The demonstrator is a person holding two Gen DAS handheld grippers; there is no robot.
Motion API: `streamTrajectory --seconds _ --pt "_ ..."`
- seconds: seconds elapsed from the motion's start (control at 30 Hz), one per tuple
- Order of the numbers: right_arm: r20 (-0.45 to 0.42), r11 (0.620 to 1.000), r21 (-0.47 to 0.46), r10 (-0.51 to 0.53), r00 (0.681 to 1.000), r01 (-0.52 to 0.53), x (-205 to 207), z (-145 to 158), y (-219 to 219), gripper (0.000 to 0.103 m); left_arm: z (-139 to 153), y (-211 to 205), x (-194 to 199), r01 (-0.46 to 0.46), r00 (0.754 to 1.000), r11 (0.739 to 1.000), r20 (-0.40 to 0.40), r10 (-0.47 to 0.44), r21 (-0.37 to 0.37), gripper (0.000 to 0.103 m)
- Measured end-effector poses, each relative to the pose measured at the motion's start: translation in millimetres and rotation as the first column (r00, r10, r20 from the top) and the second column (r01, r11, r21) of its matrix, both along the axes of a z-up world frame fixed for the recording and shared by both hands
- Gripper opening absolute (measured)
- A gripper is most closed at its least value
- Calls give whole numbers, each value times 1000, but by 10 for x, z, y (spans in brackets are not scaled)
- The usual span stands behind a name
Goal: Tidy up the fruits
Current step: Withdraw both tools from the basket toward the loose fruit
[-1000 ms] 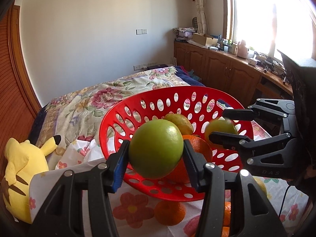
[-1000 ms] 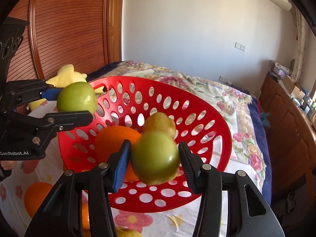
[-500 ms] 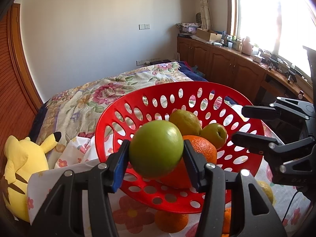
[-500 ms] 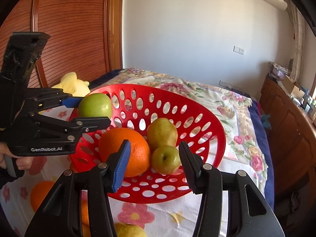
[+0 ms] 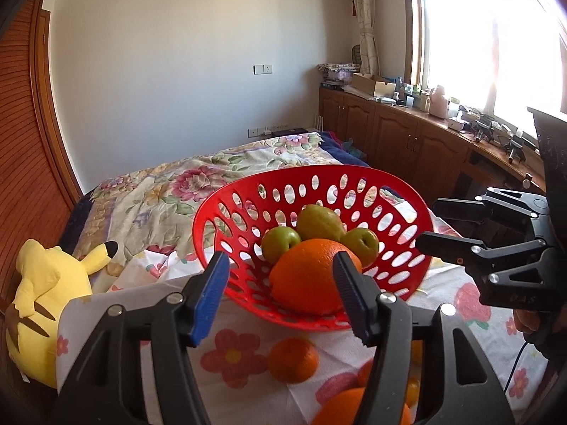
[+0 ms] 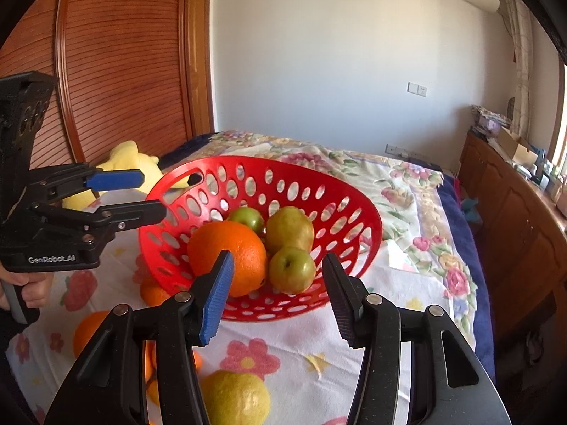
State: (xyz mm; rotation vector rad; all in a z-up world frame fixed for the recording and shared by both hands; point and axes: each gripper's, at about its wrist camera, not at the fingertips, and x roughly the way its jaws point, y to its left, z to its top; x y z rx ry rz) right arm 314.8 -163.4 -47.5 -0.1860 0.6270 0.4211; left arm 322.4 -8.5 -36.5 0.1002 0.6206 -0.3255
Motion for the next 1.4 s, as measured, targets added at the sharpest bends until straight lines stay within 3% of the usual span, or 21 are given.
streamTrajectory --seconds 0.3,0.6,1.0,1.4 --pt "-25 1000 23 -16 1000 17 -357 -59 -1 54 -81 106 -485 -2 1000 999 10 2 -34 69" --pt "-69 999 27 -40 997 42 -527 -220 -70 54 -233 122 -712 -6 1000 1000 -7 5 -15 71" --pt "-122 998 20 -59 991 62 -624 -432 -59 56 -473 202 -879 -14 998 997 -59 10 -70 75" --pt "-161 999 6 -47 986 49 -625 -610 30 58 -398 172 -1008 -24 999 998 -26 22 -64 75"
